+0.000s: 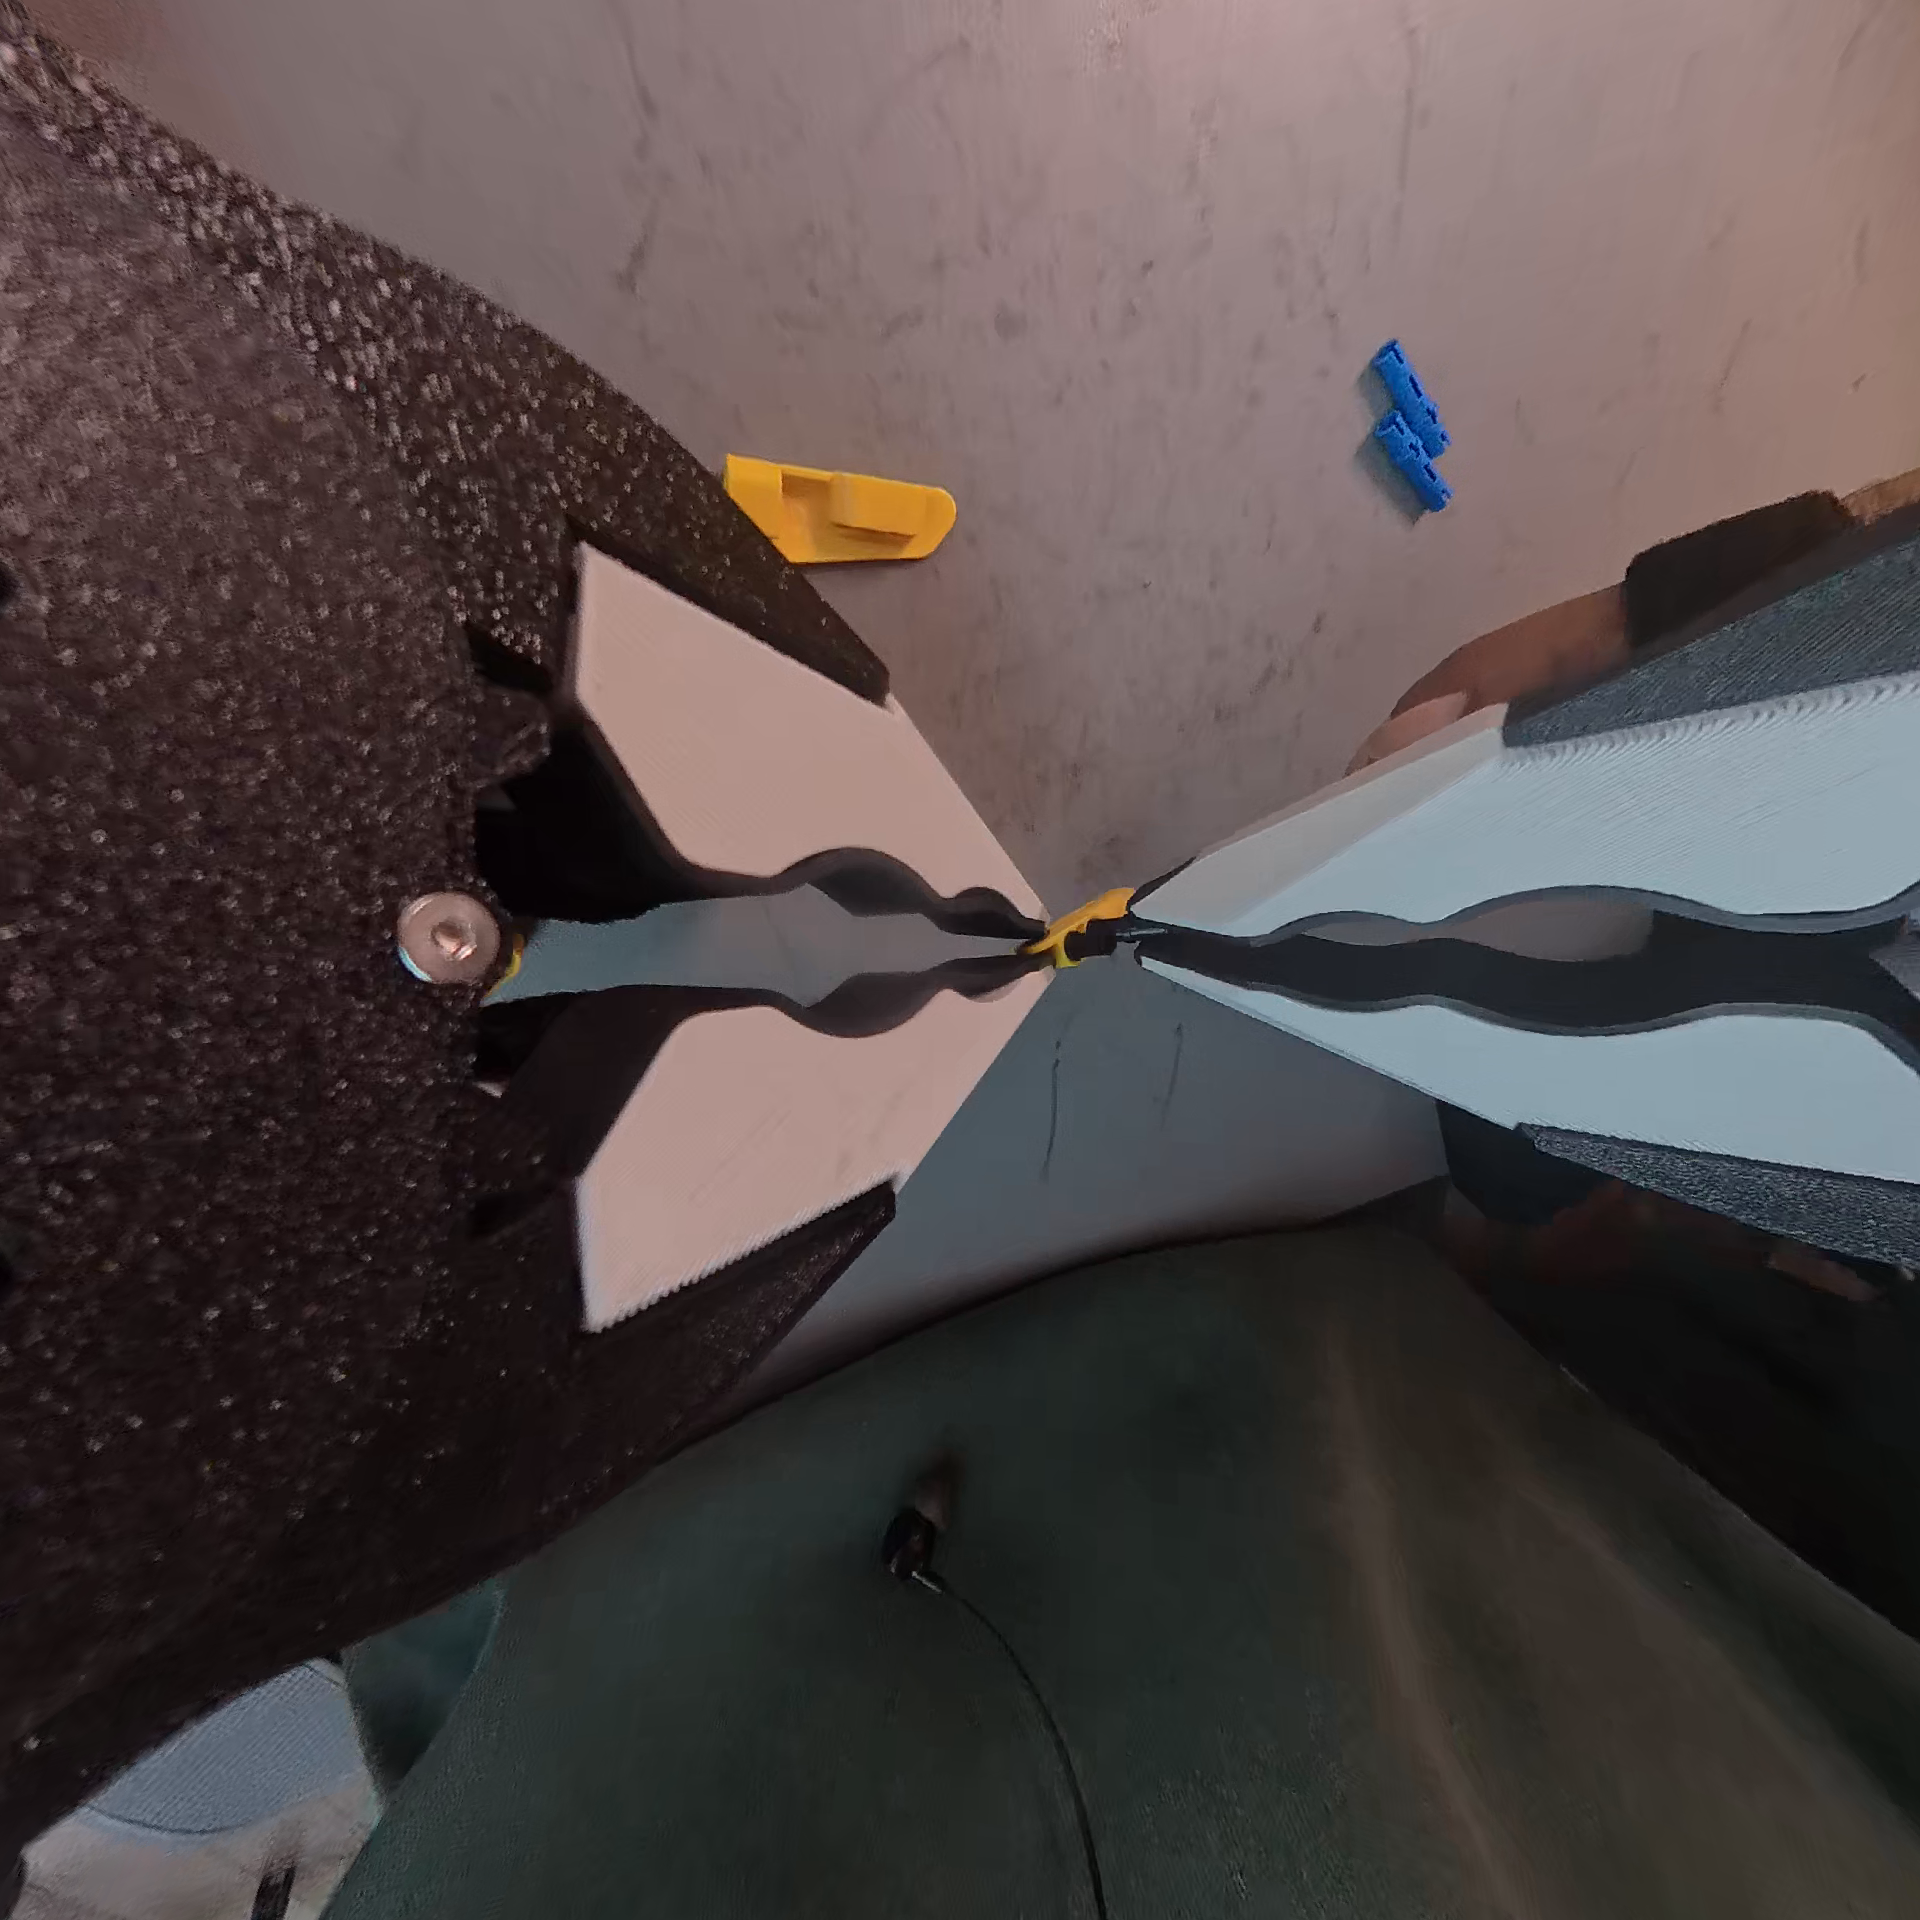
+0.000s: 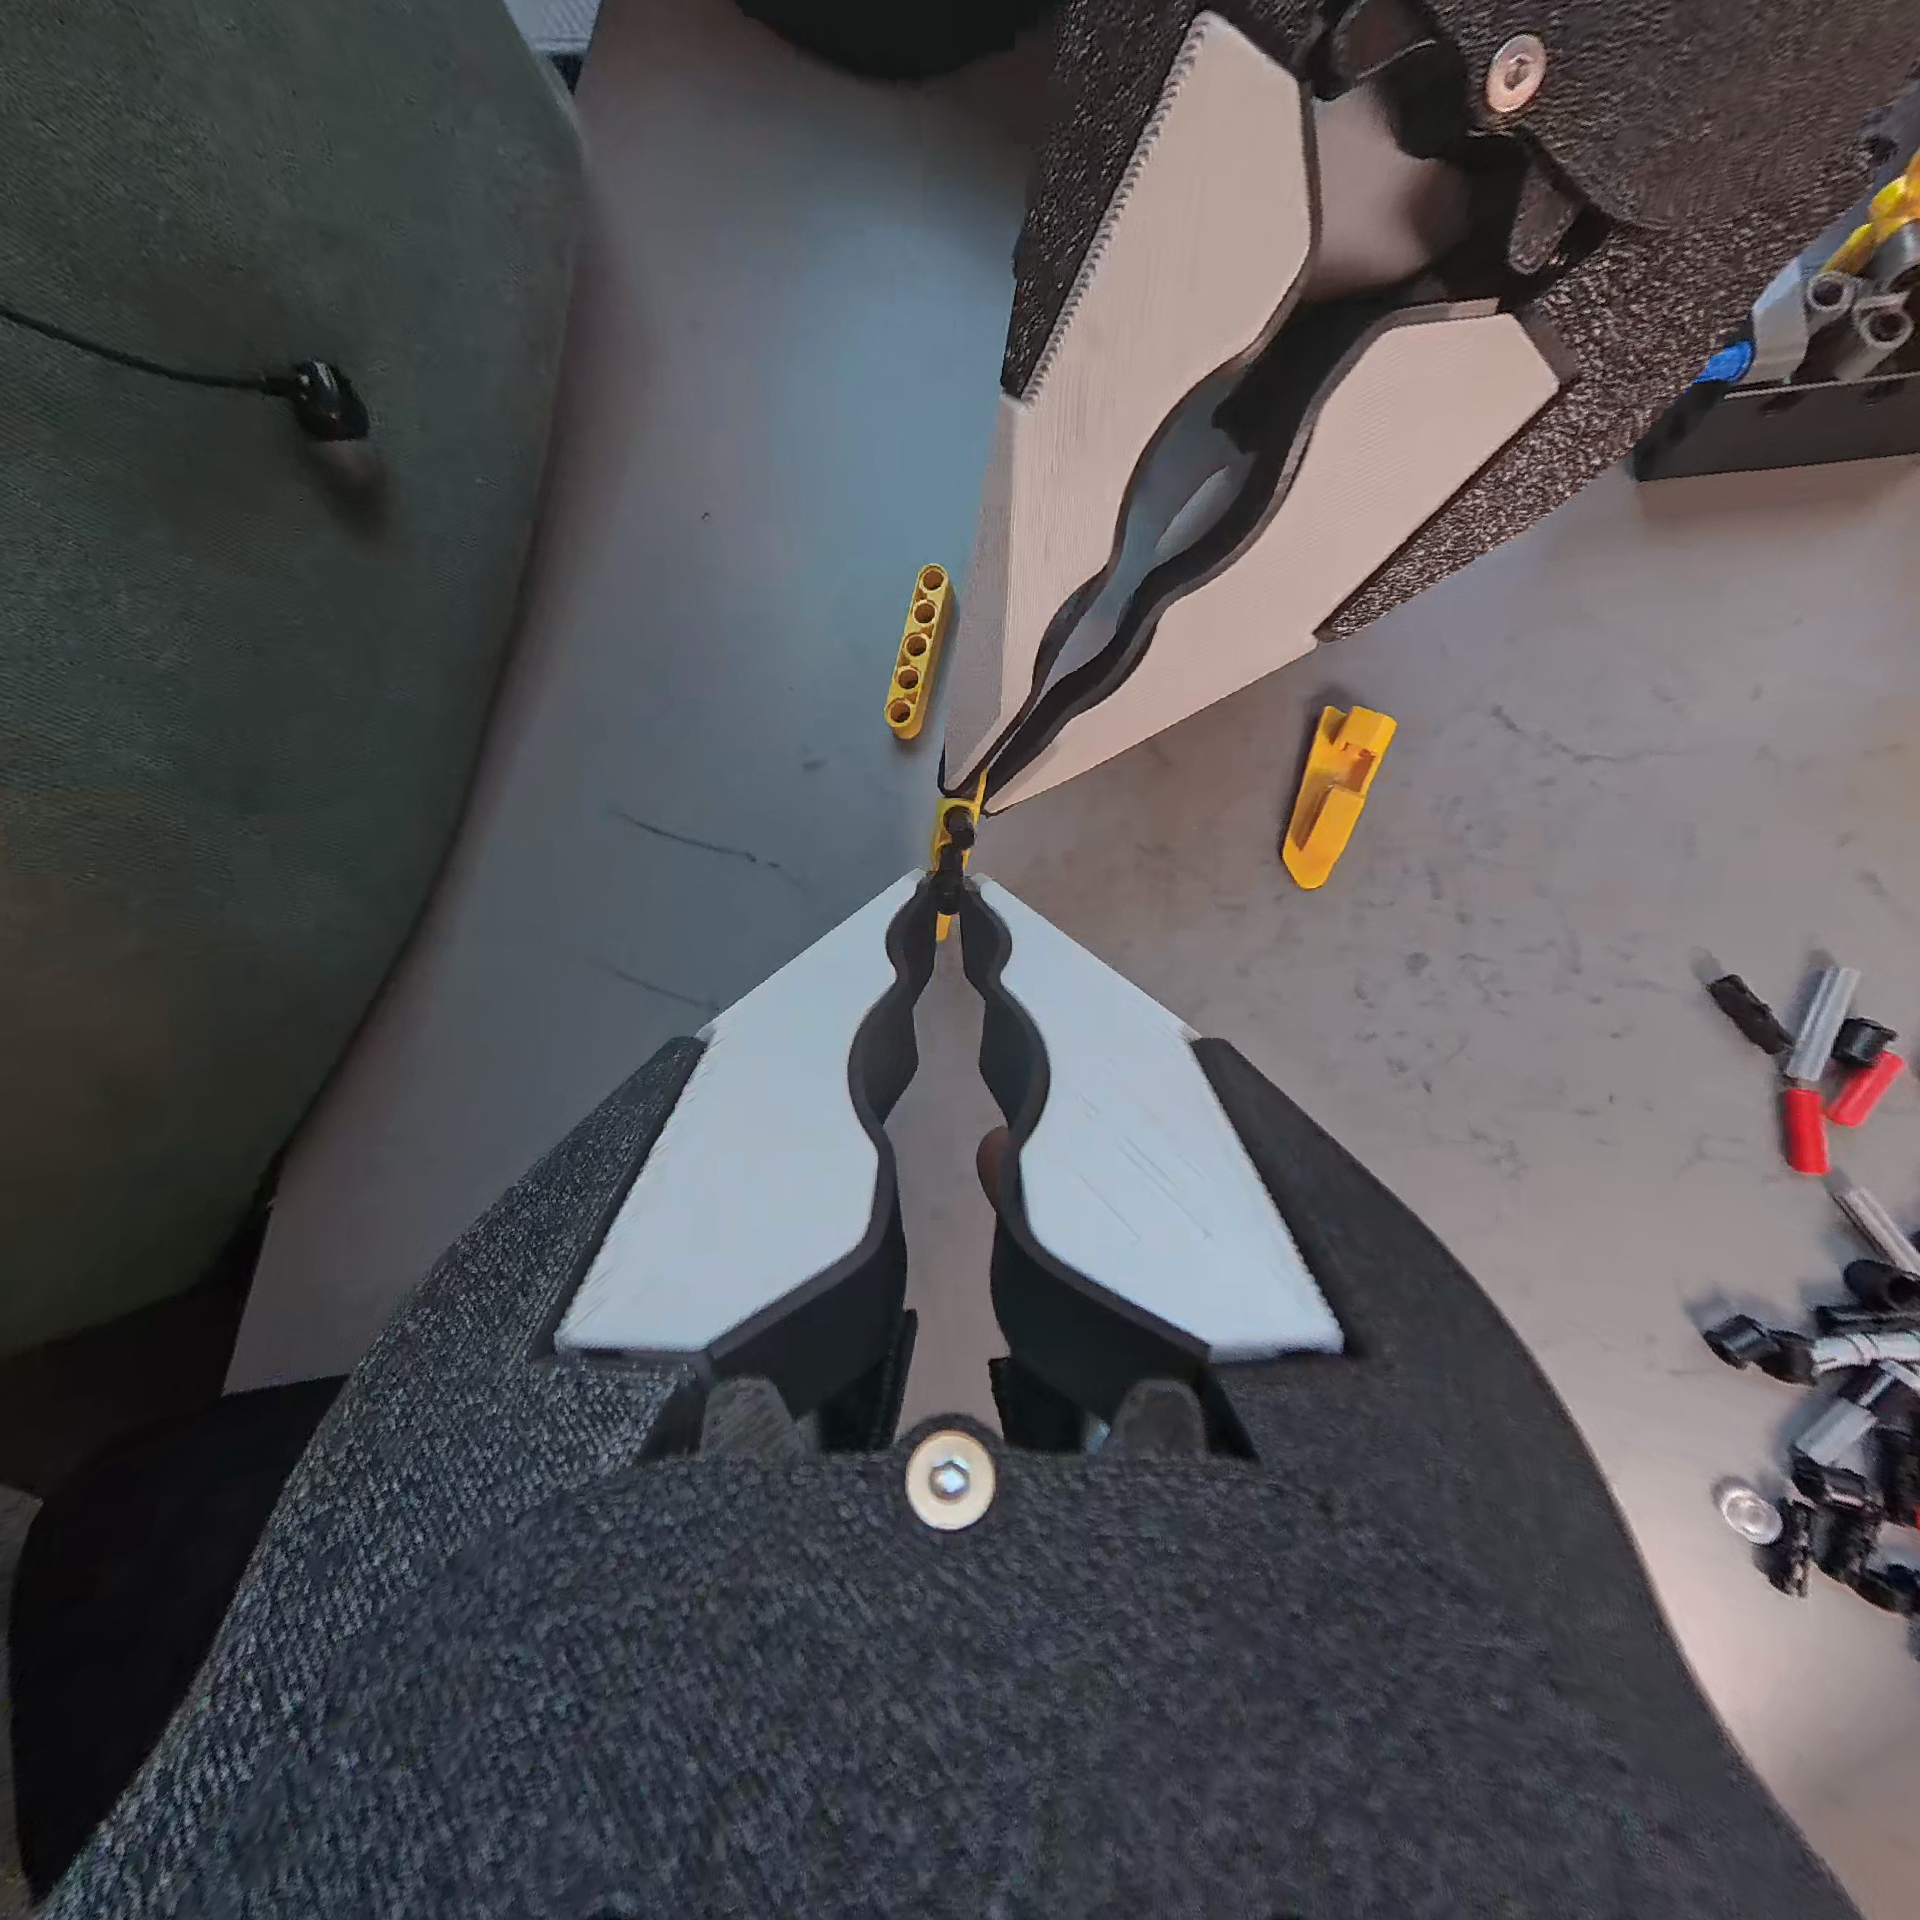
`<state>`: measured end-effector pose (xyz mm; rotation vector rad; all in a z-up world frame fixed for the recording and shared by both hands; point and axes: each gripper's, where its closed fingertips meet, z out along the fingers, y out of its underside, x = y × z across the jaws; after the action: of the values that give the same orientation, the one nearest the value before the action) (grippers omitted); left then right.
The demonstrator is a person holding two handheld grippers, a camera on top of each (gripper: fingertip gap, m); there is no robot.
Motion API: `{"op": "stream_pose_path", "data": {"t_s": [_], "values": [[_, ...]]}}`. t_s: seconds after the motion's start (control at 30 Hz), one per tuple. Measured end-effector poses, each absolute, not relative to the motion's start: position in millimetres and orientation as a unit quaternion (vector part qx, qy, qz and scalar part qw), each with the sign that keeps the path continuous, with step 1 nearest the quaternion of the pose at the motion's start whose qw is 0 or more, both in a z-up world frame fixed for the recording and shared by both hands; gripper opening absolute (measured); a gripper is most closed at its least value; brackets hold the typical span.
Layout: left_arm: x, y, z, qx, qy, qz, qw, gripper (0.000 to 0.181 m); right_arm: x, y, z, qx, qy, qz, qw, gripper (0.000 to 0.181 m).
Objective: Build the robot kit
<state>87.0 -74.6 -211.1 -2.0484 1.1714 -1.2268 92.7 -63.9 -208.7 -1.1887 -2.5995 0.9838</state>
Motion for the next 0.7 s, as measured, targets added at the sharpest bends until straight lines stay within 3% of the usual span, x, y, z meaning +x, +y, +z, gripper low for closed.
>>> {"op": "stream_pose_path", "data": {"t_s": [0.5, 0.7], "values": [[86, -59, -213, -0.78, 0.378, -0.421, 0.267, 0.0, 90, -54, -215, -0.478, -0.772, 0.403, 0.114, 0.003], [87, -61, -212, -0.777, 0.395, -0.391, 0.297, 0.0, 91, -58, -212, -0.502, -0.73, 0.454, 0.098, 0.003]]}}
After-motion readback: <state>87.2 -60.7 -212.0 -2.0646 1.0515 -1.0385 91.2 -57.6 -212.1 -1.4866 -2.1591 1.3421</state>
